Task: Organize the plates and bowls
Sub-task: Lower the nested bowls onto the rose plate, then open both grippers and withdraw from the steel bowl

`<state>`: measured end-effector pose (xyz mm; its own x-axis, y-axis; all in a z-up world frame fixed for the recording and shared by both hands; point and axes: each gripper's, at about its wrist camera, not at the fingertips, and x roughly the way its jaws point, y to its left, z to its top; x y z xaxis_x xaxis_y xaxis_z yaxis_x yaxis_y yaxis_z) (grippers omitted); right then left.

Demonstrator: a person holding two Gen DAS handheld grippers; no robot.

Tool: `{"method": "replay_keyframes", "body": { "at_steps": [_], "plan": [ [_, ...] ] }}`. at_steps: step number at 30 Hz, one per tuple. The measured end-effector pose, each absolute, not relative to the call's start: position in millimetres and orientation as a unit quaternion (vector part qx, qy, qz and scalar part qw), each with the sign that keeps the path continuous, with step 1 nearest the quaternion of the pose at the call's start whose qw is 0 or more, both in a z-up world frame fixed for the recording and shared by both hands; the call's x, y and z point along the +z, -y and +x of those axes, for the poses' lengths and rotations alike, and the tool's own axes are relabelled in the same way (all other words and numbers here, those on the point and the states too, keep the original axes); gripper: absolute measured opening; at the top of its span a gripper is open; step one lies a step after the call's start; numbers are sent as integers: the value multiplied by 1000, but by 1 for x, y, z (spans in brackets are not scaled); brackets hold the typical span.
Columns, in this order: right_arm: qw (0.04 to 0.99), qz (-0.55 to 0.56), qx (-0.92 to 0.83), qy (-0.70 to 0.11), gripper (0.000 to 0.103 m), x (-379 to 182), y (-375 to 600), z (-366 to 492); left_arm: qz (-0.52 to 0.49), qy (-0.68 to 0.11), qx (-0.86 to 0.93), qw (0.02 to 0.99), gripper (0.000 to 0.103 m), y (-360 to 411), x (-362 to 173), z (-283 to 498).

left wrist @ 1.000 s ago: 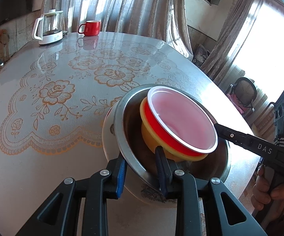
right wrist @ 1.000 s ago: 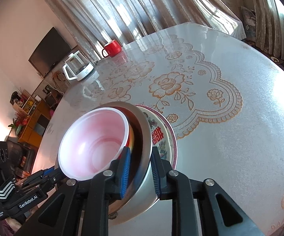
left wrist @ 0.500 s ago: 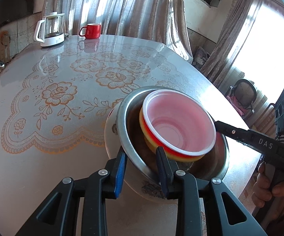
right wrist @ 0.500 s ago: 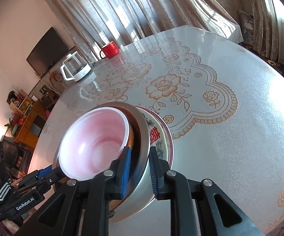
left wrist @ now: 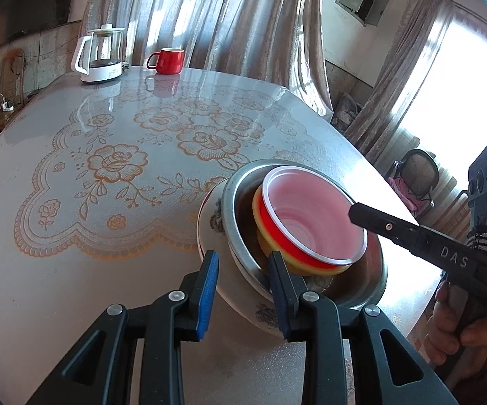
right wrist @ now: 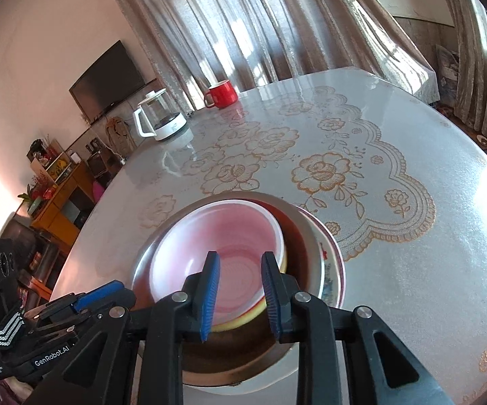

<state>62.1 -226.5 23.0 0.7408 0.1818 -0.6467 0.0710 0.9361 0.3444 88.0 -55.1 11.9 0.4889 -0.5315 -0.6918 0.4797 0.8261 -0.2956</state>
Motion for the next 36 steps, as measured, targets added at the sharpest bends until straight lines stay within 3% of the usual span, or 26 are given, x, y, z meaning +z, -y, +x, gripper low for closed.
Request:
{"method": "replay_keyframes", "body": {
  "at_steps": [14,36],
  "plan": [
    [899,135,105,-404,27,8,172,81,-63,-417,-270,865,31,29,10,90],
    [885,157,129,-419,28,9,177,86,-52,-426,-272,861,31,34,4,88]
  ]
}}
